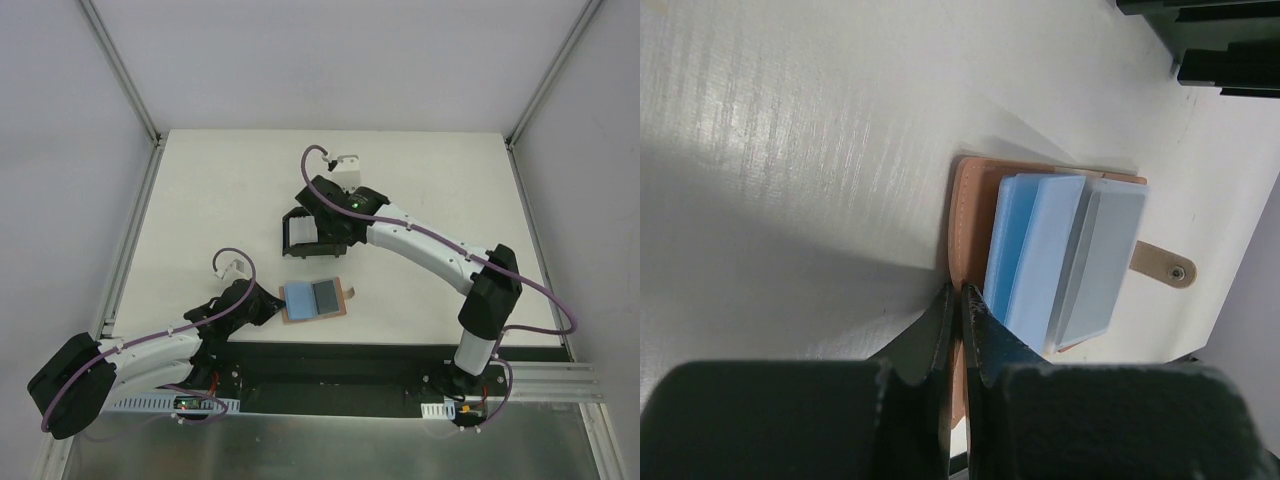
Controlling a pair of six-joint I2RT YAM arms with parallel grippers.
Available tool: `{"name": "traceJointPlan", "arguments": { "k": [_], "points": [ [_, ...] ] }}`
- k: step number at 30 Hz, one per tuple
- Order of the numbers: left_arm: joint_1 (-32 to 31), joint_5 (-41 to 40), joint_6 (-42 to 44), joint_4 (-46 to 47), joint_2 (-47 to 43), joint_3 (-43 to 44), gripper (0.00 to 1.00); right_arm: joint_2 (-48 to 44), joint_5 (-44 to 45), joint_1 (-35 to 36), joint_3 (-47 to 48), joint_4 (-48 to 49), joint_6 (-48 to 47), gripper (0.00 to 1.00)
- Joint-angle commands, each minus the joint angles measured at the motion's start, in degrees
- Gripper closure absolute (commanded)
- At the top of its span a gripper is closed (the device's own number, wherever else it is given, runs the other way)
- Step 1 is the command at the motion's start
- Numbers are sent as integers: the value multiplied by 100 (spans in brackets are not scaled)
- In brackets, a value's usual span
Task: Put the credit cards into the card holder
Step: Pick up the credit card from the storage box, then insert the credit card into the card holder.
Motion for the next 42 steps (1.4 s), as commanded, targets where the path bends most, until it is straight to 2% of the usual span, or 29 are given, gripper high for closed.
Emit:
{"name": "traceJointPlan", "arguments": {
  "k": [1, 6, 8, 10, 15, 19, 26, 29, 42],
  "points": [
    [74, 106, 130, -368, 72, 55, 100, 20, 870, 201, 222, -620, 400, 100],
    [74, 115, 165, -368, 90, 64, 100, -155, 607, 202, -15, -411, 279, 100],
    [74, 106, 182, -368, 90, 64, 100, -436, -146, 210, -400, 220, -159, 100],
    [74, 97, 217, -377, 107, 73, 100, -901, -955, 210, -1058, 1212, -635, 100],
    [83, 115, 358, -368, 143, 99, 100, -2272, -2642, 158, -3229, 3436, -522, 100],
    [83, 97, 393, -368, 178, 108, 100, -2678, -3619, 79, -4206, 4125, -172, 100],
    [83, 80, 604, -368, 222, 187, 100, -2459, -5008, -220, -5077, 5285, 654, 99],
    [92, 27, 604, -368, 204, 187, 100, -2275, -5501, -334, -5341, 5891, 708, 100],
    [83, -25, 604, -377, 195, 160, 100, -1598, -6205, -730, -5720, 6516, 743, 100]
  ]
}}
